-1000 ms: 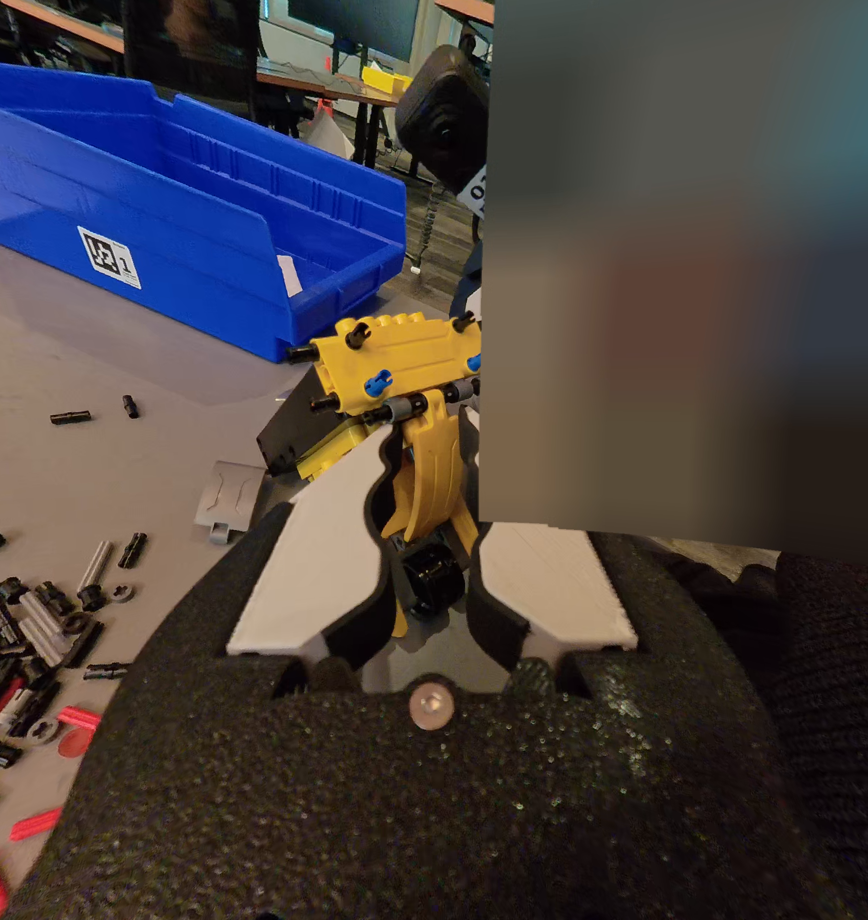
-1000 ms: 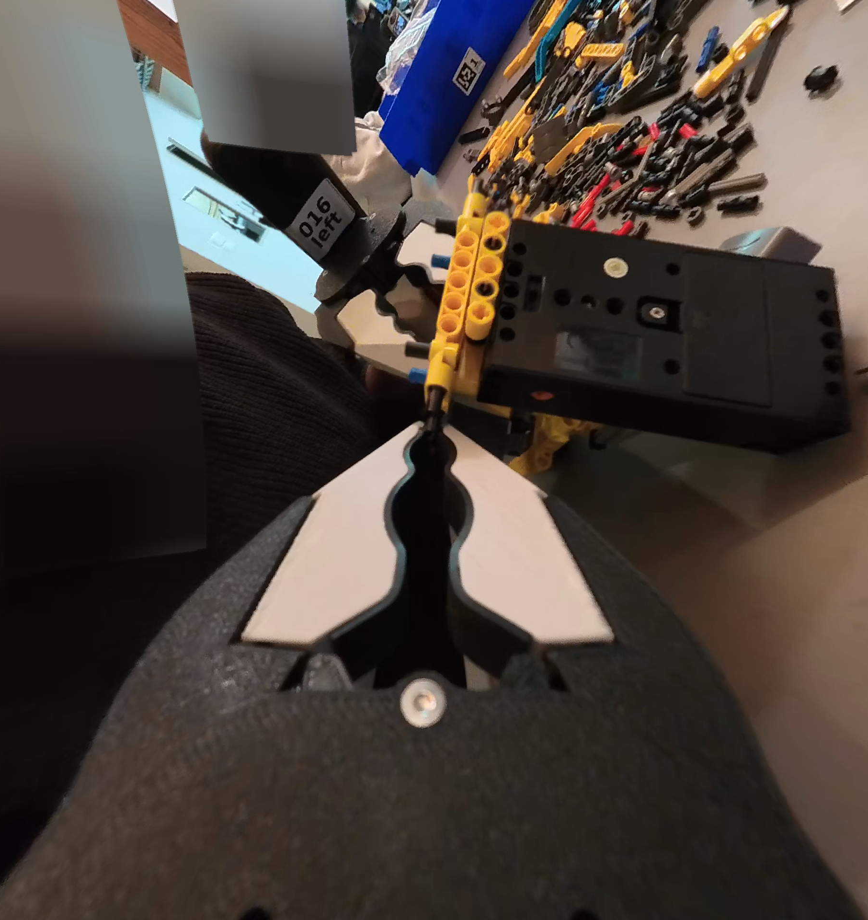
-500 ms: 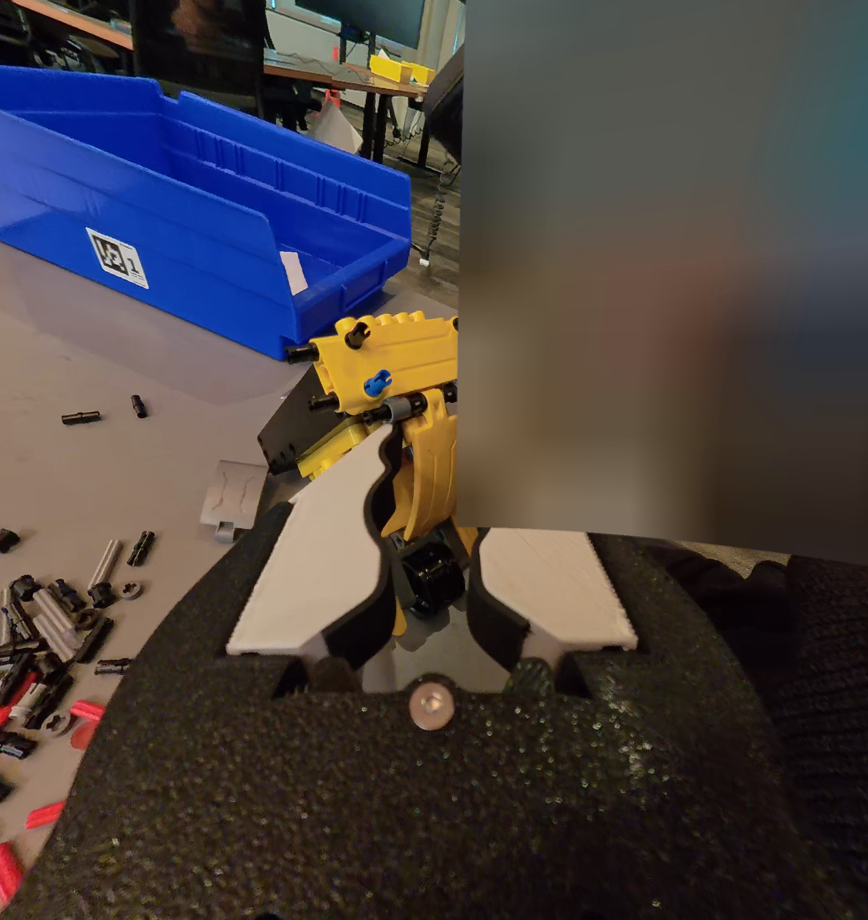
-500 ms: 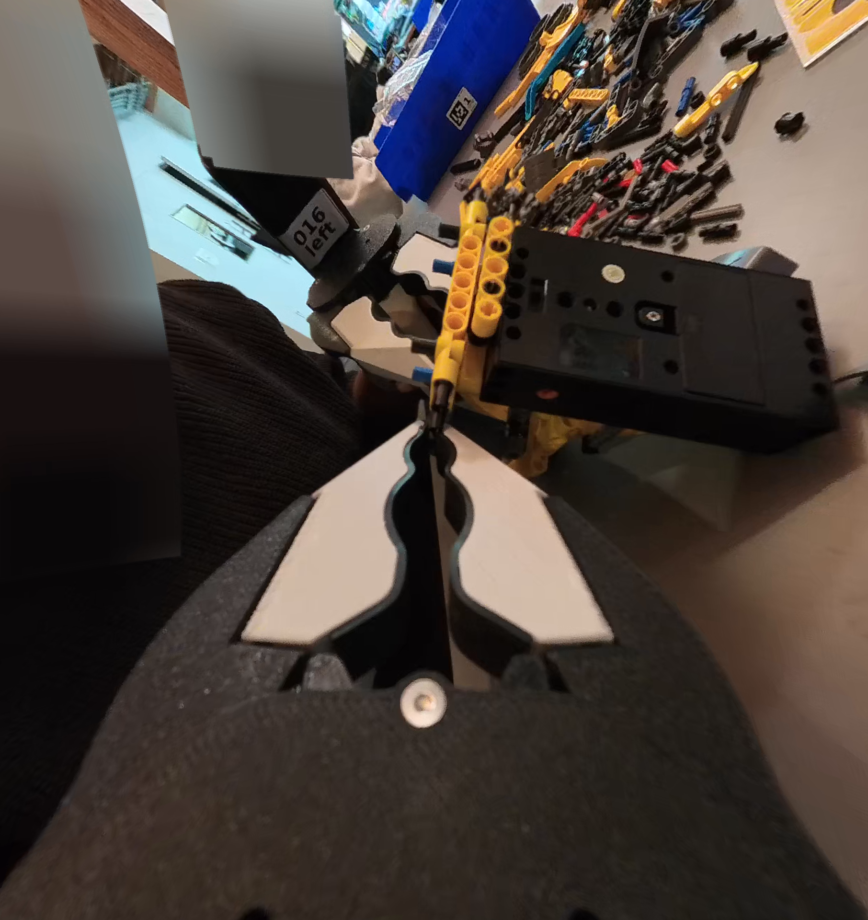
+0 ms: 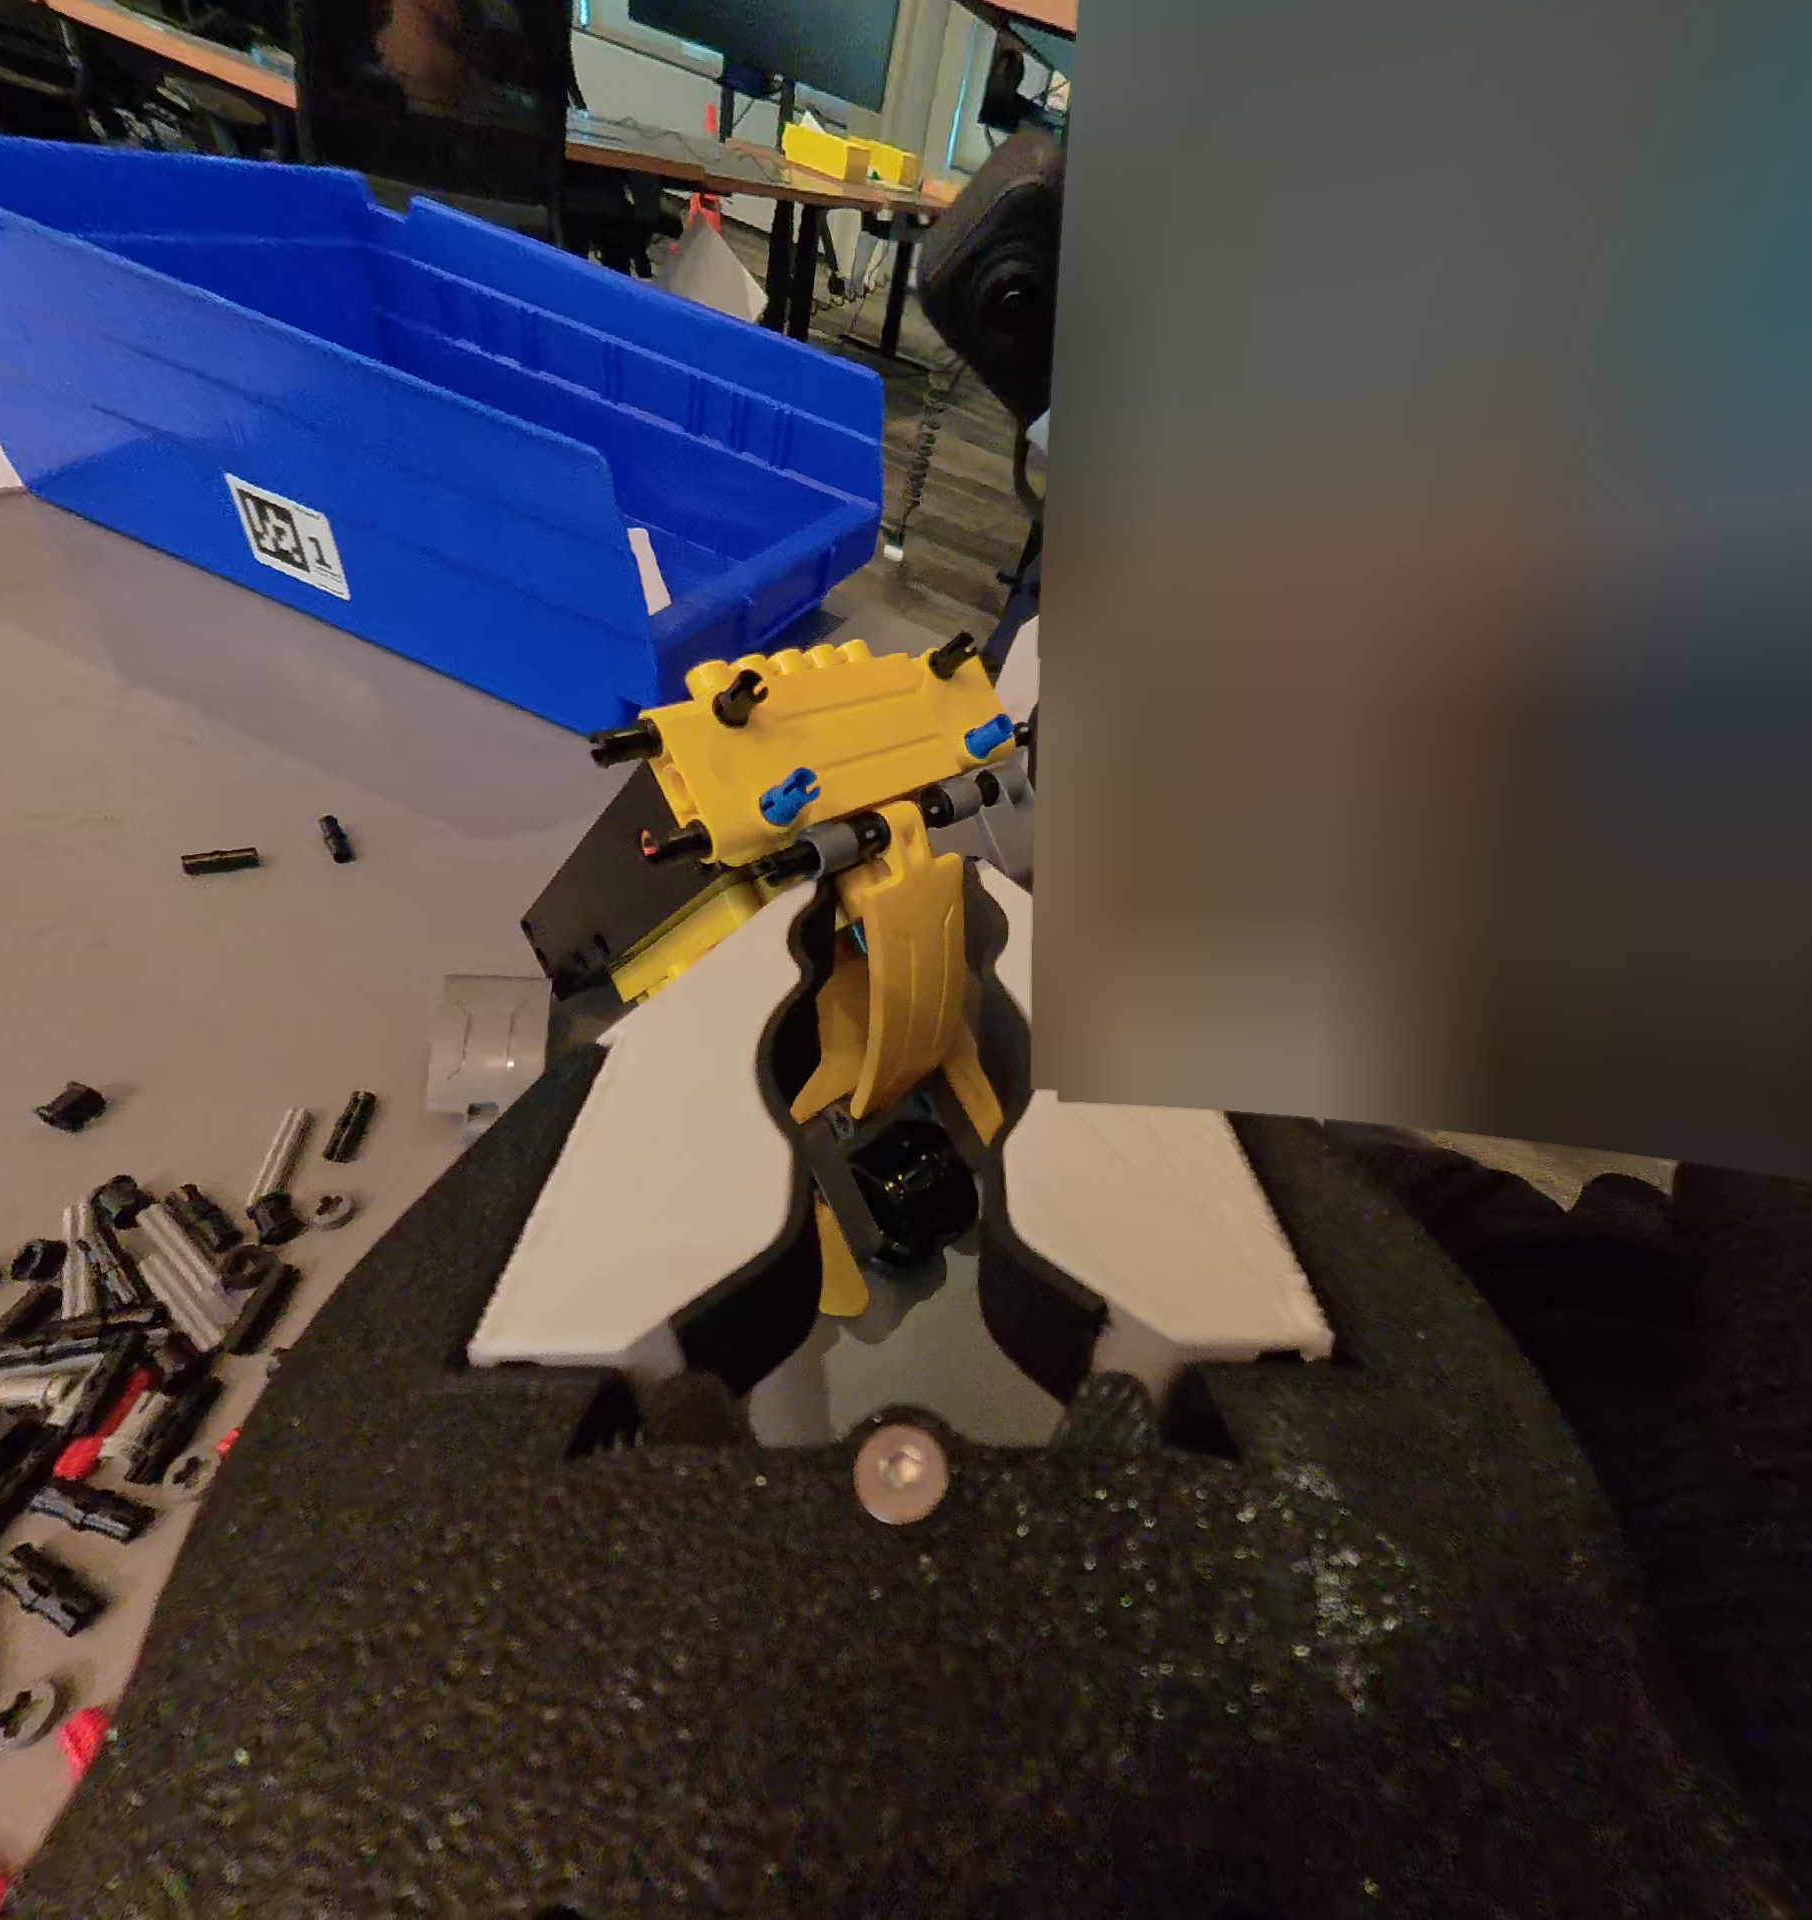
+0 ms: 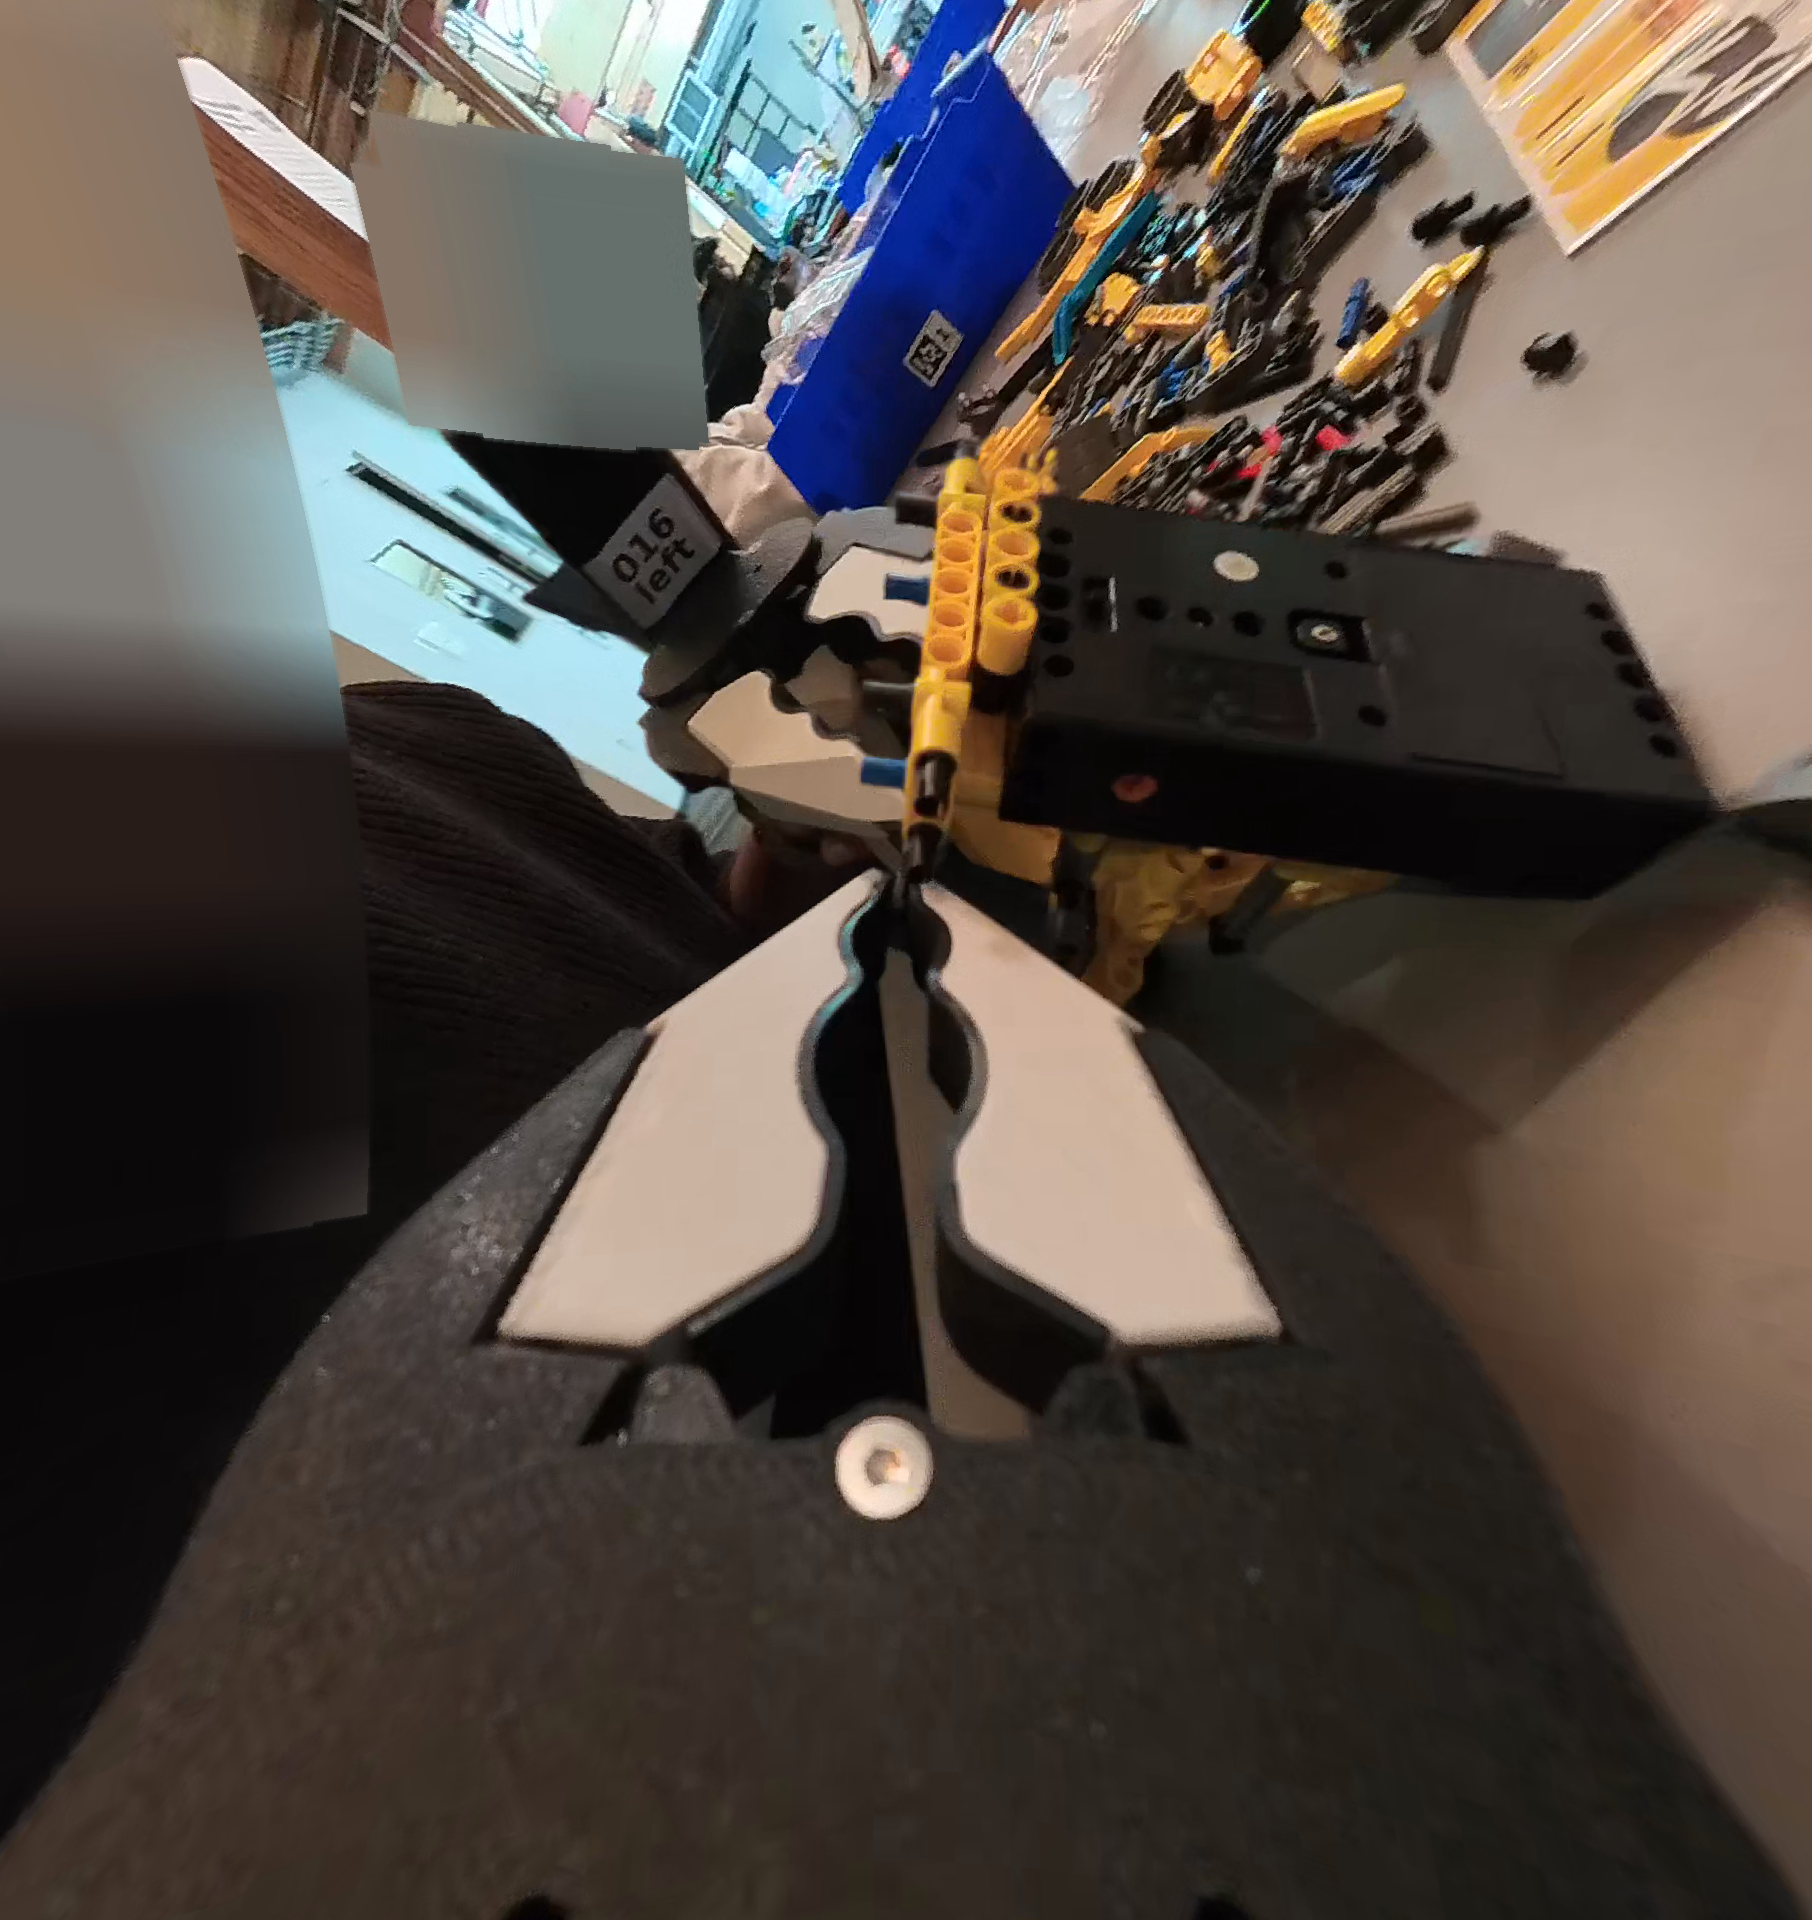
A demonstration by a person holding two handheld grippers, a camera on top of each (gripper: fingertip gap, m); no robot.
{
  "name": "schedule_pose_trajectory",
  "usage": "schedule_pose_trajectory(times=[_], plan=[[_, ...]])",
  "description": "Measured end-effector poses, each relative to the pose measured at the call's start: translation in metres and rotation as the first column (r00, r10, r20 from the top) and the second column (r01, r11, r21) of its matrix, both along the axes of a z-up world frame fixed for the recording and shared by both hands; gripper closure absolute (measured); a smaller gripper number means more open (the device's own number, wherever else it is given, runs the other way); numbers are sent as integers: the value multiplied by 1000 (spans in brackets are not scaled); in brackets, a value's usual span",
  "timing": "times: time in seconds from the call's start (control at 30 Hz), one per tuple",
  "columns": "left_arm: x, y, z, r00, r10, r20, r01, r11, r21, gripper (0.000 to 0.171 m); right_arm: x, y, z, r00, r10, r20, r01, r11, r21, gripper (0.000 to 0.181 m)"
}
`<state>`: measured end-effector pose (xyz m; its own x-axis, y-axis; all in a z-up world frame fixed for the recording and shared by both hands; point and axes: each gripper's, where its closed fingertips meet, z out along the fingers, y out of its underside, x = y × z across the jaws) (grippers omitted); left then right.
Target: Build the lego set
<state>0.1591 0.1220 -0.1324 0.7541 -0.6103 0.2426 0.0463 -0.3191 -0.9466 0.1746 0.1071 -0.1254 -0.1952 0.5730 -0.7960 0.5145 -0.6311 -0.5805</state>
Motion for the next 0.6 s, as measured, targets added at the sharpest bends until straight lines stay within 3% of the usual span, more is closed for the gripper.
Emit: schedule_pose_trajectory(times=[0.17, 0.6], plan=[[0, 0, 0, 1000, 10, -19, -10, 1000, 13, 148, -1, 9, -4, 996, -86, -11, 86, 994, 60, 167], [-4, 0, 1, 999, 31, 29, -31, 999, 14, 147, 10, 10, -8, 963, -265, -54, 271, 947, 173, 160]])
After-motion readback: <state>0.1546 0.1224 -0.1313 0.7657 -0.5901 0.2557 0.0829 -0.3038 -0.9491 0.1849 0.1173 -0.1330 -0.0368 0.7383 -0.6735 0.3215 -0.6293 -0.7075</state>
